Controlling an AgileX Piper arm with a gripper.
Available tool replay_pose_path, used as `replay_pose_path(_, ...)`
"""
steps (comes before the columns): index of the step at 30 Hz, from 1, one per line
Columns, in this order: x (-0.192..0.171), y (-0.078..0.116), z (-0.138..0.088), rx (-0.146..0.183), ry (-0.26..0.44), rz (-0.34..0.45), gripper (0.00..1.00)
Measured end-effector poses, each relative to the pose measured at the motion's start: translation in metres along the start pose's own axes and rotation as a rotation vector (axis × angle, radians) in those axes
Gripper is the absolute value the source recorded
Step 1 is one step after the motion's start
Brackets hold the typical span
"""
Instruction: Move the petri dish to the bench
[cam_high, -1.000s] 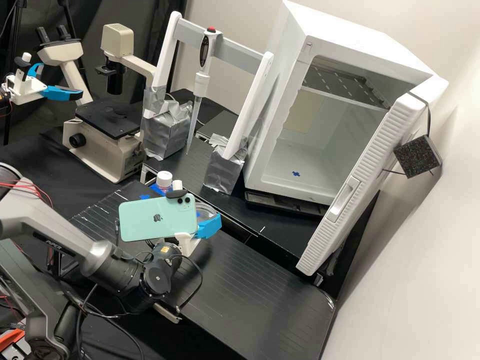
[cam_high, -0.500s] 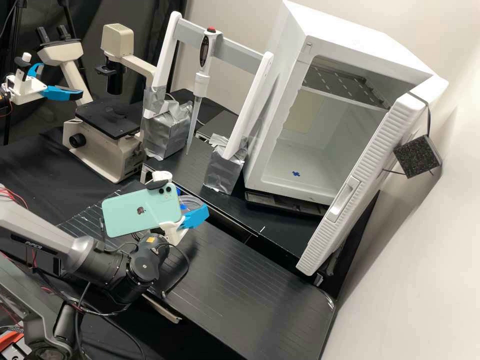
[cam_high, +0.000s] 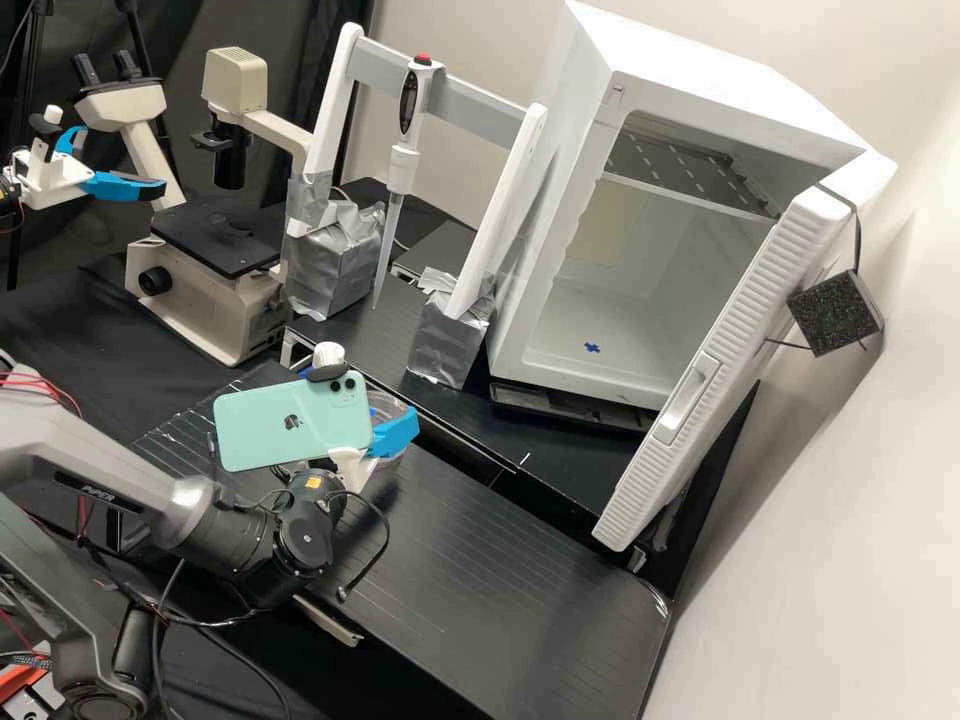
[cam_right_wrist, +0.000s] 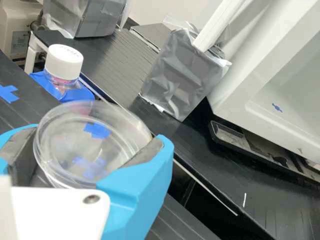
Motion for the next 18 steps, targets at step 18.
replay_pose_path(18, 0.0030, 0.0038, -0.0082, -0.004, 0.024, 0.041, 1.00)
